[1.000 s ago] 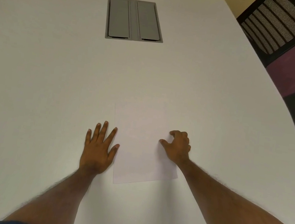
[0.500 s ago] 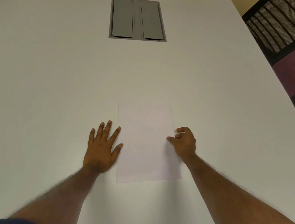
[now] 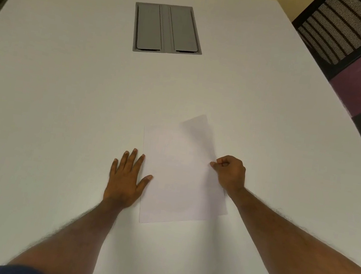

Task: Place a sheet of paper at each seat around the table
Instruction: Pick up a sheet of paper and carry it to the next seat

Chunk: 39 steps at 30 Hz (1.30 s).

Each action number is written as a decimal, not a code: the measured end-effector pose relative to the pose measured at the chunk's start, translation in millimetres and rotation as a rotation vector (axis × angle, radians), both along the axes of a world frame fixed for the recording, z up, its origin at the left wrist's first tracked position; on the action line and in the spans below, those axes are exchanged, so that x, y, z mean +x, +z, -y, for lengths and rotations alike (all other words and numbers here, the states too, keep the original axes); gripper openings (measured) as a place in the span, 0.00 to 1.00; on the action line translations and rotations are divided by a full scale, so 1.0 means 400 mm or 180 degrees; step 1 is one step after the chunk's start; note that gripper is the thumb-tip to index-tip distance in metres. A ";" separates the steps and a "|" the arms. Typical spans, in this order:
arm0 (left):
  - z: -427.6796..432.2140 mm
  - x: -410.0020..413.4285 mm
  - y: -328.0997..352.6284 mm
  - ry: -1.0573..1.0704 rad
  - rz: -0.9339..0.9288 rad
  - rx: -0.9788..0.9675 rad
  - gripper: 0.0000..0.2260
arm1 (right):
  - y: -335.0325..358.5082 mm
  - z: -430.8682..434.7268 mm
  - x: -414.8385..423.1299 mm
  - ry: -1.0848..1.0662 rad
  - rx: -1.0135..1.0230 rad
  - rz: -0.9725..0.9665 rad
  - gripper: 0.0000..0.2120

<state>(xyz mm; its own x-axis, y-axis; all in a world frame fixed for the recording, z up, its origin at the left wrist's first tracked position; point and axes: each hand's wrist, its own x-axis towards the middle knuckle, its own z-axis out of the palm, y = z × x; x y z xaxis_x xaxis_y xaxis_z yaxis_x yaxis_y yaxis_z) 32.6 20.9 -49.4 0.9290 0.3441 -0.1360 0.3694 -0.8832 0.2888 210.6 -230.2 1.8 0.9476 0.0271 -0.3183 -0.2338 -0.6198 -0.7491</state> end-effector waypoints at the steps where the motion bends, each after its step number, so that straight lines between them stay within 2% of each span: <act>1: 0.000 0.005 0.007 0.0054 0.0016 -0.0063 0.36 | 0.007 0.003 0.000 -0.0013 0.0070 0.0022 0.07; 5: 0.003 0.034 0.050 0.0410 0.0160 -0.0459 0.36 | 0.035 0.015 -0.006 -0.0083 0.0518 -0.0096 0.08; 9: 0.009 0.068 0.100 0.0898 0.0372 -0.1019 0.28 | 0.073 0.027 -0.012 -0.0206 0.0993 -0.0331 0.09; 14: 0.035 0.090 0.165 0.1267 0.0324 -0.2387 0.24 | 0.122 0.041 -0.026 -0.0289 0.1315 -0.0556 0.08; 19: 0.040 0.067 0.196 0.1291 0.0410 -0.3019 0.13 | 0.168 0.046 -0.064 -0.0215 0.1444 -0.0637 0.08; 22: 0.033 0.031 0.237 0.1461 0.0695 -0.2988 0.11 | 0.196 0.044 -0.109 -0.0095 0.1405 -0.0626 0.08; 27: -0.003 -0.046 0.307 0.1237 0.0877 -0.2752 0.11 | 0.246 0.027 -0.194 0.0222 0.1307 -0.0599 0.06; 31: -0.044 -0.115 0.349 0.1172 0.0883 -0.2658 0.11 | 0.279 -0.003 -0.273 0.0355 0.1220 -0.0477 0.09; 39: -0.106 -0.258 0.429 0.1171 0.0865 -0.2482 0.15 | 0.324 -0.052 -0.430 0.0606 0.1161 -0.0442 0.05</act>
<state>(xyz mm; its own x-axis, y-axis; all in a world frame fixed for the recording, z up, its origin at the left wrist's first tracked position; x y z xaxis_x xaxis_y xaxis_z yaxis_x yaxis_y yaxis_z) -70.6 63.2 122.2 0.8126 0.5278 -0.2471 0.4216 -0.2396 0.8745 38.6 -209.2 131.2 0.8637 0.3315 -0.3796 -0.2550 -0.3622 -0.8965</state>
